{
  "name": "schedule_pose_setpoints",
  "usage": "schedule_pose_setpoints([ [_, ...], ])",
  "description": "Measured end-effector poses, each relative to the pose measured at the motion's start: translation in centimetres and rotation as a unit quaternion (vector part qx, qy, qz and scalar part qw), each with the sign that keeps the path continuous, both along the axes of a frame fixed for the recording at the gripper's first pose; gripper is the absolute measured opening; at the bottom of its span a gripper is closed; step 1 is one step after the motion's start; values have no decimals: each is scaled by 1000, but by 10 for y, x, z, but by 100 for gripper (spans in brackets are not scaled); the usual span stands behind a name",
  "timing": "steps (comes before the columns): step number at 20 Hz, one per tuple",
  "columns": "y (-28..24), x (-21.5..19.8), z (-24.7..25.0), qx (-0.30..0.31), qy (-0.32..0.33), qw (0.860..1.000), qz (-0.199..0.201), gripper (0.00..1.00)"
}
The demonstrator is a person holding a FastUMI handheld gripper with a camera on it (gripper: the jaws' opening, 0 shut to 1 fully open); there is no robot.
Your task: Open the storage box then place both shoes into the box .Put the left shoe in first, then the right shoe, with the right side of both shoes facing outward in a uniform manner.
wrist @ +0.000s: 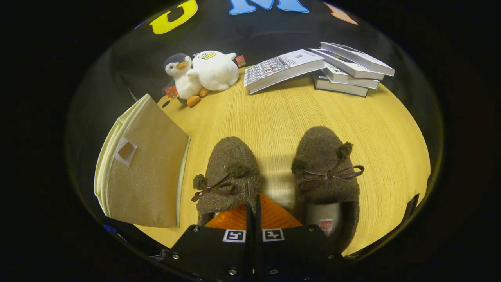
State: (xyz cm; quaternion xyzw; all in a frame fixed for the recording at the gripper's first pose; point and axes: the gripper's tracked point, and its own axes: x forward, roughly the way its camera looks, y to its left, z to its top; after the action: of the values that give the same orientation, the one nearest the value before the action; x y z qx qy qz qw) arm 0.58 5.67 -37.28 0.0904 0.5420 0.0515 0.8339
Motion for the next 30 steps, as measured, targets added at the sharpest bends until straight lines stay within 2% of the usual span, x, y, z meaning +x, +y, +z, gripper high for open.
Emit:
schedule_pose_setpoints([
  [11,55,39,93,87,-36,995,-42,1],
  [18,102,66,143,122,-70,989,-40,1],
  [23,140,73,158,133,-83,987,-29,1],
  [30,191,70,150,137,-78,987,-15,1],
])
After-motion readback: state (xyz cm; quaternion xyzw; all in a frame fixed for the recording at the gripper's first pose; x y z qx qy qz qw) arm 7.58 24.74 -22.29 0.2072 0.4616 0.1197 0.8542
